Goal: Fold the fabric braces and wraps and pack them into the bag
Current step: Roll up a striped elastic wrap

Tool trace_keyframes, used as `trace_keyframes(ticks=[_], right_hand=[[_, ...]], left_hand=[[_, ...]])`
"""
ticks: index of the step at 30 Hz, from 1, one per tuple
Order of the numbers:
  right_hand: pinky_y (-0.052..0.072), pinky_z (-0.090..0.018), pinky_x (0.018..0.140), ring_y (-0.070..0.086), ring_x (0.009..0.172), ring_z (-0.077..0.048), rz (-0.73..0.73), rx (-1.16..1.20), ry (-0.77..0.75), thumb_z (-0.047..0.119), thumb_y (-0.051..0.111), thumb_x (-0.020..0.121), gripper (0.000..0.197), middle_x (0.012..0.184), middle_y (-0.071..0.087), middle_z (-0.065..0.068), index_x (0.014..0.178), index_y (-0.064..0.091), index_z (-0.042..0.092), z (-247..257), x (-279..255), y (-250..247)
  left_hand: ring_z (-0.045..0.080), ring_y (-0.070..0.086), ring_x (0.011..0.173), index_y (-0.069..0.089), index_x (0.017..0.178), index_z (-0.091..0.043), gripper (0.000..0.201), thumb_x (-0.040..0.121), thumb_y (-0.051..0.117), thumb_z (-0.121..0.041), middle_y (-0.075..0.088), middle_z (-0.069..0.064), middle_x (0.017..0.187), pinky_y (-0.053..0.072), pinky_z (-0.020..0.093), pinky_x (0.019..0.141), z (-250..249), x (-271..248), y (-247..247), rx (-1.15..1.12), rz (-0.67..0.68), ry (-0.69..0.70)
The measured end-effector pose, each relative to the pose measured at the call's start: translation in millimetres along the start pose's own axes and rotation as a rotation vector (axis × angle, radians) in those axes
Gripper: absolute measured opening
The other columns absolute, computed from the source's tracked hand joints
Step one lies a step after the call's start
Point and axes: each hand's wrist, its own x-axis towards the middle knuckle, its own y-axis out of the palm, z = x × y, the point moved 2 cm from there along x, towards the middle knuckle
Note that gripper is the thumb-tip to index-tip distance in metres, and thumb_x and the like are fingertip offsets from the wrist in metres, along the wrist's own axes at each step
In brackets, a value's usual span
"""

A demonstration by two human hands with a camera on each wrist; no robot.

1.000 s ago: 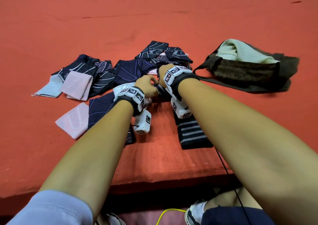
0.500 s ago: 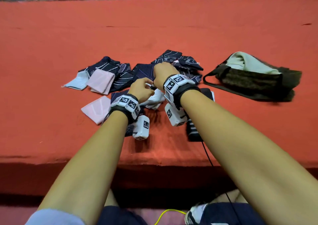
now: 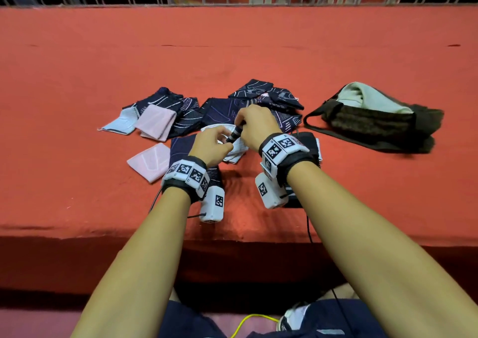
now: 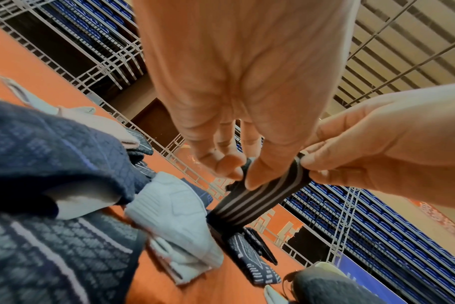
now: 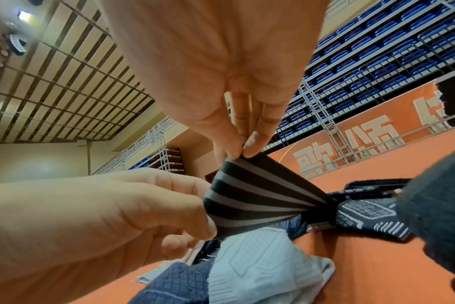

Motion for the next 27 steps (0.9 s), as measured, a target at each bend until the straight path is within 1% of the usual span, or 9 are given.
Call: trace_keyframes(ticks=[4, 9, 12, 14, 17, 20, 22, 24, 27], right_hand=[[0.048, -0.037, 0.089, 0.058, 0.108, -0.029, -0.007, 0.072, 0.048, -0.002, 0.054, 0.087, 0.027, 0.113, 0.063, -0.008, 0.103, 0.070, 0.014, -10, -12, 12], [0.046, -0.039, 0.094, 0.056, 0.110, -0.032, 0.085, 0.100, 0.091, 0.001, 0.055, 0.089, 0.024, 0.117, 0.059, -0.012, 0.107, 0.063, 0.014, -15, -22, 28], [0.043, -0.036, 0.090, 0.055, 0.112, -0.035, 0.162, 0.095, 0.115, 0.005, 0.054, 0.088, 0.024, 0.121, 0.057, -0.016, 0.110, 0.060, 0.011, -14, -23, 36], [0.044, -0.037, 0.092, 0.055, 0.113, -0.036, 0.198, 0.097, 0.137, 0.007, 0.053, 0.088, 0.024, 0.122, 0.057, -0.018, 0.110, 0.061, 0.009, -13, -24, 40], [0.048, -0.041, 0.094, 0.056, 0.112, -0.038, 0.244, 0.096, 0.159, 0.010, 0.049, 0.090, 0.027, 0.122, 0.060, -0.019, 0.112, 0.063, 0.005, -12, -27, 44], [0.051, -0.037, 0.082, 0.060, 0.097, -0.033, 0.258, 0.104, 0.131, 0.008, 0.051, 0.085, 0.027, 0.109, 0.063, -0.015, 0.108, 0.066, 0.005, -15, -31, 46], [0.043, -0.030, 0.076, 0.053, 0.088, -0.026, 0.258, 0.109, 0.100, 0.005, 0.054, 0.084, 0.028, 0.103, 0.051, -0.008, 0.110, 0.065, 0.009, -19, -33, 49], [0.038, -0.027, 0.078, 0.048, 0.088, -0.021, 0.251, 0.107, 0.069, 0.007, 0.059, 0.085, 0.032, 0.103, 0.042, -0.004, 0.114, 0.065, 0.017, -22, -35, 51], [0.043, -0.030, 0.078, 0.056, 0.093, -0.026, 0.234, 0.041, 0.015, 0.010, 0.064, 0.085, 0.020, 0.093, 0.048, -0.003, 0.101, 0.073, 0.018, -24, -33, 54]], left_hand=[[0.015, 0.056, 0.079, 0.072, 0.096, -0.018, 0.017, 0.081, 0.065, -0.012, 0.065, -0.002, 0.084, 0.036, 0.019, 0.067, 7, -4, 5, 0.038, 0.015, 0.026], [0.007, 0.053, 0.064, 0.072, 0.079, -0.023, 0.011, 0.082, 0.065, -0.015, 0.062, -0.006, 0.066, 0.035, 0.005, 0.056, 13, -9, 7, 0.050, 0.040, 0.000], [0.013, 0.052, 0.062, 0.074, 0.074, -0.021, 0.012, 0.082, 0.066, -0.017, 0.062, 0.000, 0.061, 0.044, 0.023, 0.063, 15, -11, 6, 0.036, 0.068, -0.029], [0.017, 0.053, 0.064, 0.075, 0.071, -0.019, 0.014, 0.082, 0.066, -0.019, 0.065, 0.006, 0.063, 0.046, 0.029, 0.066, 15, -12, 5, 0.040, 0.084, -0.046], [0.019, 0.054, 0.063, 0.075, 0.068, -0.015, 0.017, 0.080, 0.063, -0.016, 0.066, 0.011, 0.063, 0.045, 0.026, 0.060, 12, -12, 4, 0.051, 0.112, -0.083], [0.016, 0.046, 0.057, 0.065, 0.054, -0.014, 0.025, 0.078, 0.058, -0.011, 0.055, 0.004, 0.054, 0.037, 0.023, 0.050, 9, -14, 5, 0.061, 0.119, -0.122], [0.015, 0.041, 0.052, 0.056, 0.045, -0.015, 0.033, 0.077, 0.055, -0.007, 0.047, 0.000, 0.048, 0.031, 0.021, 0.045, 7, -14, 5, 0.036, 0.114, -0.140], [0.016, 0.038, 0.052, 0.057, 0.047, -0.011, 0.030, 0.076, 0.053, -0.004, 0.045, 0.001, 0.049, 0.028, 0.019, 0.042, 3, -15, 6, 0.004, 0.145, -0.145], [0.018, 0.043, 0.058, 0.065, 0.064, 0.003, 0.018, 0.075, 0.052, -0.003, 0.051, 0.010, 0.058, 0.032, 0.026, 0.050, -2, -16, 8, -0.002, 0.189, -0.142]])
